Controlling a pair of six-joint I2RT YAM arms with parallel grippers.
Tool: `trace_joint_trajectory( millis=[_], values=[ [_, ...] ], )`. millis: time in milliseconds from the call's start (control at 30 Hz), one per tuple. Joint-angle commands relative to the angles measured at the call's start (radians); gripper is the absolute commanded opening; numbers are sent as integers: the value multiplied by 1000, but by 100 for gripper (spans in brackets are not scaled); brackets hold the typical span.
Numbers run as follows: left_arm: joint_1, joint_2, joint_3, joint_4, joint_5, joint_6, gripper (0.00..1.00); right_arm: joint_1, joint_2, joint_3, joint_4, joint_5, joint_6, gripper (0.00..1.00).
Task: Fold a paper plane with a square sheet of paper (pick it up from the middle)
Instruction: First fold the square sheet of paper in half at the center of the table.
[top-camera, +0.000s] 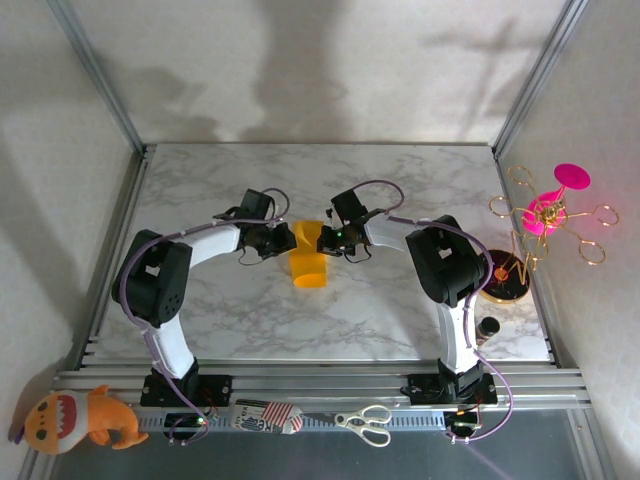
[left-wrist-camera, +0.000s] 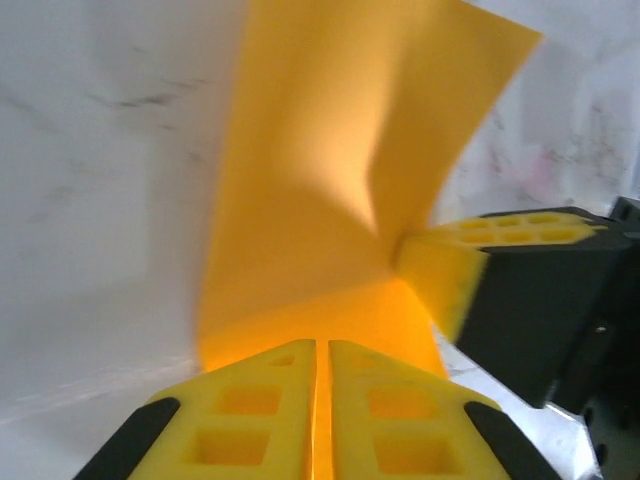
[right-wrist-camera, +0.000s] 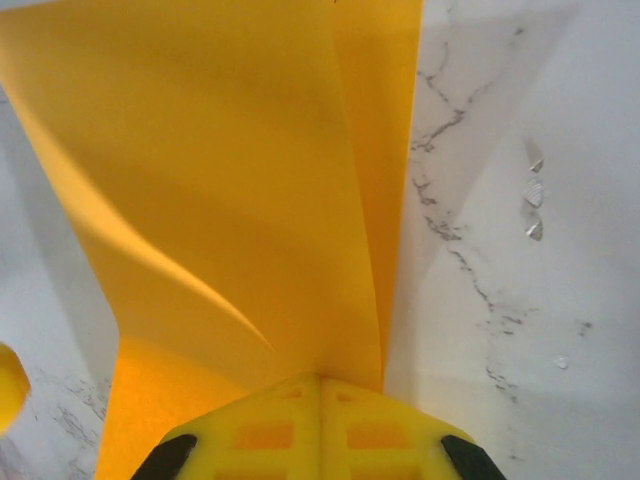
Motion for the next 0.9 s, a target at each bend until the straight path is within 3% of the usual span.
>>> trace_joint_trajectory(
  millis=[0, 300, 533, 667, 867],
  values=[
    [-25, 59, -1, 38, 51, -46, 12, -9, 141, -69, -205, 234, -22, 3],
    [0, 111, -81, -30, 23, 80, 11, -9, 145, -82, -209, 226, -32, 3],
    [91, 8, -198, -131, -90, 162, 12, -10, 147, -95, -209, 237, -39, 3],
    [92, -69, -196, -77, -4, 98, 11, -10, 150, -91, -206, 238, -39, 3],
    [32, -84, -166, 172, 135, -80, 13, -10, 152, -94, -198, 230, -32, 3]
  ],
)
